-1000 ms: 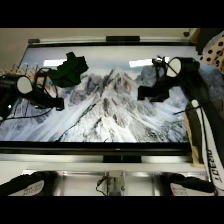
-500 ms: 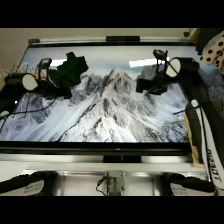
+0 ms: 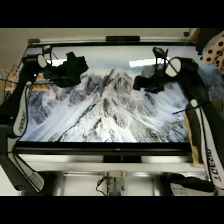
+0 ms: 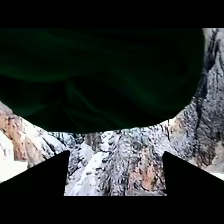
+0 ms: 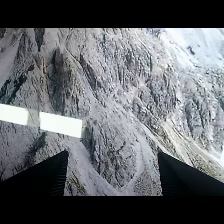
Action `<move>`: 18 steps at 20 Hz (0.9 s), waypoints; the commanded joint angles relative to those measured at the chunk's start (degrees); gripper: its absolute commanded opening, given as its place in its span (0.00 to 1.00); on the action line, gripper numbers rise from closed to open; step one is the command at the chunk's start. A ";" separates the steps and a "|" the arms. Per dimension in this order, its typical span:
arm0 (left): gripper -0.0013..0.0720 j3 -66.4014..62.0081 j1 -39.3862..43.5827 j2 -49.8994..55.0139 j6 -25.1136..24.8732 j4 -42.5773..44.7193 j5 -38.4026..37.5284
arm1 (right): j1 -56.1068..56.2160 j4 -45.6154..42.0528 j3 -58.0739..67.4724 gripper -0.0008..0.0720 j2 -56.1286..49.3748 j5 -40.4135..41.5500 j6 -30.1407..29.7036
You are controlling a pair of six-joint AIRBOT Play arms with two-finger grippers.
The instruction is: Fold the shirts.
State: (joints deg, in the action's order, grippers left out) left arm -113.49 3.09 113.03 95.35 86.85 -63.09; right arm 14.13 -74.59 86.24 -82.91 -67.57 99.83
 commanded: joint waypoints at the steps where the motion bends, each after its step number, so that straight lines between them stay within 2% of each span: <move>1: 0.97 -4.85 -0.87 8.04 0.20 0.13 2.25 | 0.02 1.22 0.00 0.91 -0.02 -1.46 0.00; 4: 0.97 -3.32 -0.72 9.20 3.45 0.11 7.50 | 0.02 1.22 0.00 0.91 -0.02 -1.88 0.00; 6: 0.97 -3.28 -0.70 10.21 6.14 0.11 6.69 | 0.02 1.22 0.00 0.91 -0.02 -1.88 0.00; 8: 0.97 -3.28 -0.68 11.04 6.36 0.11 6.75 | 0.02 1.51 0.00 0.91 -0.02 -2.12 0.00; 9: 0.93 -3.28 -0.68 11.32 6.73 0.11 6.99 | 0.02 1.73 0.00 0.91 -0.02 -2.40 0.00; 11: 0.53 -3.28 -0.68 11.63 7.41 -0.50 7.43 | 0.02 2.16 0.00 0.91 -0.02 -2.73 0.00; 12: 0.38 -3.28 -0.68 11.74 7.39 -1.22 7.91 | 0.02 2.16 0.00 0.91 -0.02 -2.73 0.00; 13: 0.07 -3.32 -0.70 11.63 7.41 -1.95 8.26 | 0.02 2.19 0.00 0.91 -0.02 -2.78 0.00; 17: 0.06 -3.48 -0.44 4.57 7.15 -2.86 9.44 | -0.02 2.08 0.00 0.91 -0.02 -2.64 -0.35; 18: 0.06 -3.48 -0.17 1.11 6.38 -2.86 9.86 | -0.04 2.08 0.02 0.91 0.07 -2.54 -2.36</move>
State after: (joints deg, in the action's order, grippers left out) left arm -116.90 2.59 119.59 102.43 84.55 -54.65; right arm 14.13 -72.55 86.24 -82.89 -70.17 99.42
